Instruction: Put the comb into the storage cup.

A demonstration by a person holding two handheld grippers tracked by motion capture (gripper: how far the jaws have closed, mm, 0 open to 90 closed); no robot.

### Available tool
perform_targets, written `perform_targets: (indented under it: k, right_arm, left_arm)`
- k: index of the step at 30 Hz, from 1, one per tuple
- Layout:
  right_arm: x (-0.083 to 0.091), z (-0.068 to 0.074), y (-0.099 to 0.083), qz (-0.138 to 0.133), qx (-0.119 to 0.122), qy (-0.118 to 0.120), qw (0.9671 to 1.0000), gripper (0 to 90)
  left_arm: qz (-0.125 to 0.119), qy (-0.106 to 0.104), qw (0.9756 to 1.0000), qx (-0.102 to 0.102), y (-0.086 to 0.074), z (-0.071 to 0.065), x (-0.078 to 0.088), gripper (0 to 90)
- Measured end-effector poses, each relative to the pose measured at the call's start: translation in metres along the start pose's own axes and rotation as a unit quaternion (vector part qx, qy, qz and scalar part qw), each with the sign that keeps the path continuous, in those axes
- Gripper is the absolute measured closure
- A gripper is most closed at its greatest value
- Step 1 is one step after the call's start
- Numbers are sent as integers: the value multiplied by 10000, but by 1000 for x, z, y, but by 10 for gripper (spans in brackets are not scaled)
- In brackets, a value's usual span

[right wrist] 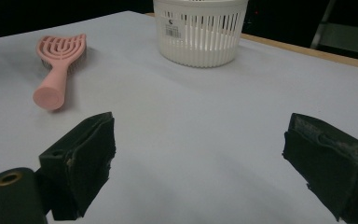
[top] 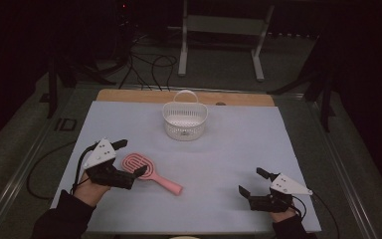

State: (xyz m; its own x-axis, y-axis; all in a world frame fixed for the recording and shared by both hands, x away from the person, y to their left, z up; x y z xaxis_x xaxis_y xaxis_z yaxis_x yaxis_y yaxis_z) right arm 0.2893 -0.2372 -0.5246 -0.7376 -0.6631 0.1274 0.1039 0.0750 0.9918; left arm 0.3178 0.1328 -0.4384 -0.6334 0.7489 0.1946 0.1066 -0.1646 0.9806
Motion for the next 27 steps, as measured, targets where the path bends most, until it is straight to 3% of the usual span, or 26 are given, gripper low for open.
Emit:
perform_targets:
  k: [10,14,27]
  right_arm:
    - [0,1,0,-3,-6,43,10000,89]
    - [-1,1,0,-4,-17,41,10000,88]
    - [-1,2,-1,9,19,54,10000,89]
  left_arm:
    - [203,-307,9993,-23,5,-10,-21,1]
    - [315,-338,9987,-234,6,-15,-30,1]
    - [599,-593,9960,-296,1,-28,-57,2]
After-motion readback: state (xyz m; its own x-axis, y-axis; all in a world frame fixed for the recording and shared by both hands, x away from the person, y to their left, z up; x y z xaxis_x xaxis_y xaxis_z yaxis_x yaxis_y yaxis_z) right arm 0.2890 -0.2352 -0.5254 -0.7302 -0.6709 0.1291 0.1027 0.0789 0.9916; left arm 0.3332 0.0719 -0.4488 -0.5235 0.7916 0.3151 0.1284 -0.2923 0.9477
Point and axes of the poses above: each handheld gripper's, and its own axes: x roughly backward along the jaws, y roughly out of its top, z roughly to its left, the point moved 8 cm from there along -x, roughly forward along the jaws, and after that the axes turned 13 degrees about -z, right-handed, at the moved point
